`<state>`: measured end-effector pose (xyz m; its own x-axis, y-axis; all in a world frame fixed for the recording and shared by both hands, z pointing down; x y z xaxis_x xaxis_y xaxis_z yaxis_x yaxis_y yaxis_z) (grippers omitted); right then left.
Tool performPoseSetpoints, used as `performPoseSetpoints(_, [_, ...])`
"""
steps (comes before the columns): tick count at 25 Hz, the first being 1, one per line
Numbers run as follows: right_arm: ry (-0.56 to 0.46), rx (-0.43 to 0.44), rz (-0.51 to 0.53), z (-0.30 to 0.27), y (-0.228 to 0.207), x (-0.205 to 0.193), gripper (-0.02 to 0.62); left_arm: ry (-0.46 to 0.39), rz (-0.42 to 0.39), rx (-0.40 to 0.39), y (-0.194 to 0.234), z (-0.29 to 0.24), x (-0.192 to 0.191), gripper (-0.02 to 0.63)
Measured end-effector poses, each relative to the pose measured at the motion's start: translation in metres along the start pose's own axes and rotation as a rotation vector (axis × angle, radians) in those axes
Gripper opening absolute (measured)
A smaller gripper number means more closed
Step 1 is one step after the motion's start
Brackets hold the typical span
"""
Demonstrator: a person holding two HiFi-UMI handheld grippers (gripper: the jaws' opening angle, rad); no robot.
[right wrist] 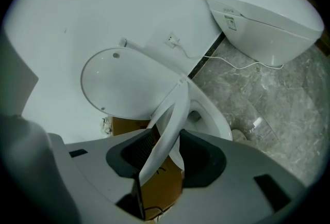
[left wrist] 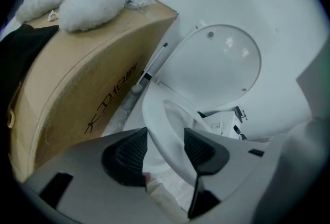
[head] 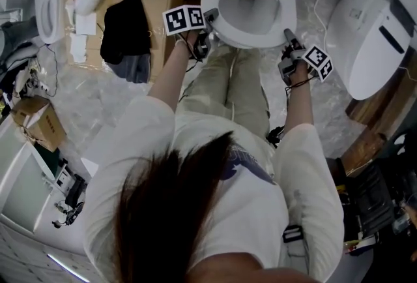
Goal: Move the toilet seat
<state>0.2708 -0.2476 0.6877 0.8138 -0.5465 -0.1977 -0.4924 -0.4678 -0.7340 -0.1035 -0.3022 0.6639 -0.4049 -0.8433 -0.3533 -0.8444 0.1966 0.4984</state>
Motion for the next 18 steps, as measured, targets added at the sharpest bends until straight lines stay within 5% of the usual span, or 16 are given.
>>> performPoseSetpoints(18, [0.142,0.184,-0.066,-0.011,0.051,0.064,0.217,-0.114,0.134,0.02,-0.045,0.005,0.064,0.207])
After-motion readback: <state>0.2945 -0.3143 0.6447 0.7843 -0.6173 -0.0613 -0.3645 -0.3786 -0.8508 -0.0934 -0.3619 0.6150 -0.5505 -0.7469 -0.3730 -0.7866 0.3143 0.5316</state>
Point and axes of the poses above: the fingertips, and each gripper's own axes: z backward along the fingers, y to its left, x out of its top, the point moved 9 cm from there along z, backward along the fingers, and after that the axes turned 15 degrees about -y, right-handed, at the moved point
